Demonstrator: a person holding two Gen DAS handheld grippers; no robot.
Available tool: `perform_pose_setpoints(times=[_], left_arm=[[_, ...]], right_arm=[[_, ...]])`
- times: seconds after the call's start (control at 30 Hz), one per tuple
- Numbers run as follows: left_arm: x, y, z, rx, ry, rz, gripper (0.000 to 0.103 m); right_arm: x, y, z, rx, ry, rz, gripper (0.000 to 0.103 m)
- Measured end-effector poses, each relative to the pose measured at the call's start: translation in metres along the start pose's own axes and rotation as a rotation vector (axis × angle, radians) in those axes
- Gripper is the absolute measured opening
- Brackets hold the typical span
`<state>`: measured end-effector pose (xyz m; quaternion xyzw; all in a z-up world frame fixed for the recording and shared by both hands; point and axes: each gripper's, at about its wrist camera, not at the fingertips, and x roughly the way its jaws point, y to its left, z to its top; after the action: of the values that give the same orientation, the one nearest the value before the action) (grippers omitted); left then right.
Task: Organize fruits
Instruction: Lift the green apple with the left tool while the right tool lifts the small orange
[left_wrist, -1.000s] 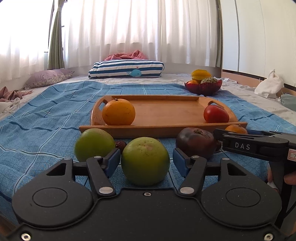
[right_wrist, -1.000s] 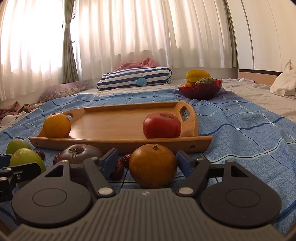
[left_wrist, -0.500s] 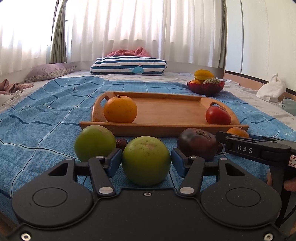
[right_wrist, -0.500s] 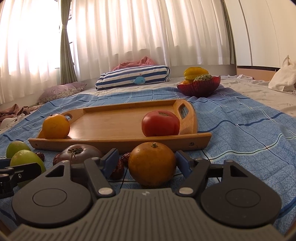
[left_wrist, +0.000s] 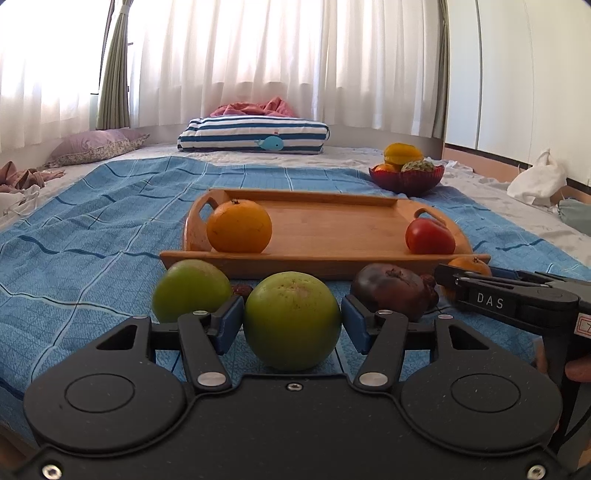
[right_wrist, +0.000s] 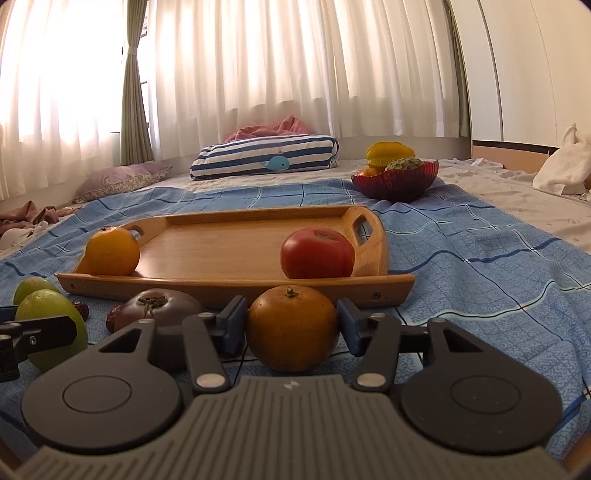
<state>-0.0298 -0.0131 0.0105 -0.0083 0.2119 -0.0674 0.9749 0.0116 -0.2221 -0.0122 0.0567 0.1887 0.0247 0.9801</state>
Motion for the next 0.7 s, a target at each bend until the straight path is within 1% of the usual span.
perform_pose_setpoints(times=[0.17,0.33,0.47,0.57,0.7], left_arm=[[-0.006,-0.001,0.014,0.041,-0.045,0.007,0.056],[-0.004,0.008,0.037,0.008,-0.054,-0.008,0.056],[0.003,0.016,0.063,0.016,-0.077,-0.002,0.056],[0.009,0.024,0.083,0.018,-0.095,0.004,0.056],[0.023,0.034,0.110,0.008,-0.102,0.006,0.056]], right_arm=[[-0.003,-0.002,0.008,0.011,-0.032,-0.008,0.057],[-0.004,-0.008,0.026,0.027,-0.071,-0.010,0.057],[0.001,-0.017,0.048,0.049,-0.093,-0.008,0.057],[0.008,-0.025,0.064,0.071,-0.097,-0.010,0.057],[0.022,-0.034,0.083,0.094,-0.078,-0.010,0.057]])
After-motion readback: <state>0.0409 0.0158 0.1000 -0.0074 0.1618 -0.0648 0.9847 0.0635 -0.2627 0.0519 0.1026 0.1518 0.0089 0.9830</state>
